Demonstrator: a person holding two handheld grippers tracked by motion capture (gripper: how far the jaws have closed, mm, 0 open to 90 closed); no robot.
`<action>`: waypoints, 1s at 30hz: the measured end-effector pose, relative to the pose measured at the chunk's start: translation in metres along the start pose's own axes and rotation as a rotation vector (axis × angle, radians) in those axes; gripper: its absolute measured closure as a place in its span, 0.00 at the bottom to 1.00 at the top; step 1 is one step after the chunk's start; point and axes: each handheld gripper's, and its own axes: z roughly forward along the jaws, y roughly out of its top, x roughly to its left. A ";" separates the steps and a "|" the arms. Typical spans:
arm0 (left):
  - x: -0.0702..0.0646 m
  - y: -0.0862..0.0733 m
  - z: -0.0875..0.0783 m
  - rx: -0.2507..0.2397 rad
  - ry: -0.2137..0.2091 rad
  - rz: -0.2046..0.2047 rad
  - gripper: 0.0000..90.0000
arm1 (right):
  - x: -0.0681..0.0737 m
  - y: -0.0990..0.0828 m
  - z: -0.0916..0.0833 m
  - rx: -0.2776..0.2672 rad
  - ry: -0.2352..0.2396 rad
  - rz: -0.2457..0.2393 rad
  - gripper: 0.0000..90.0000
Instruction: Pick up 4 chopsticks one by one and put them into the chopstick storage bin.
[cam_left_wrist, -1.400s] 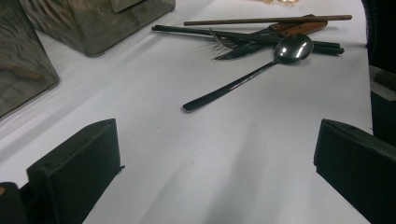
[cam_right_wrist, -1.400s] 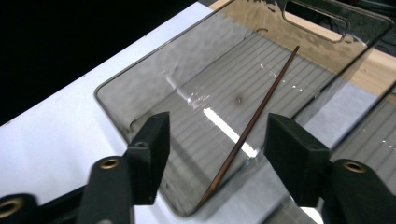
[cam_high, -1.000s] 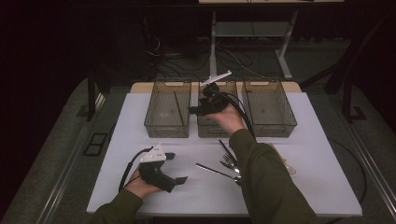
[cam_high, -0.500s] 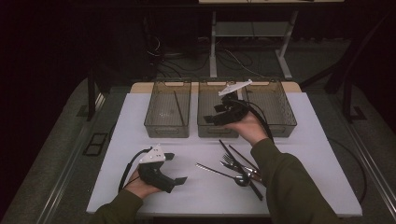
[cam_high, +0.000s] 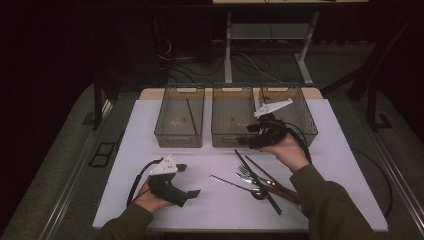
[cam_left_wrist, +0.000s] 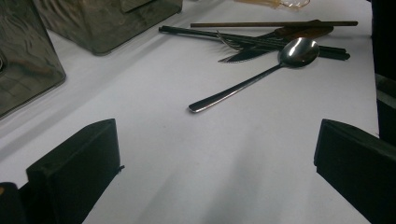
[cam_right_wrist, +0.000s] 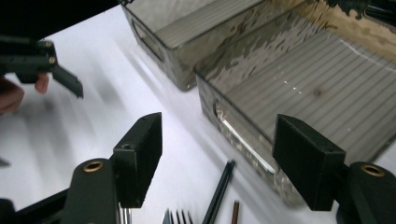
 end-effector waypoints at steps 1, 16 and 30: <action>0.000 0.000 0.000 -0.002 0.000 -0.004 0.00 | 0.000 -0.004 -0.002 0.000 0.001 0.000 0.37; -0.001 -0.001 0.001 0.011 0.007 0.000 0.00 | -0.005 -0.063 -0.024 0.000 -0.028 0.029 0.45; -0.002 0.000 0.000 0.020 0.012 0.007 0.00 | 0.003 -0.104 -0.046 0.046 -0.064 0.040 0.63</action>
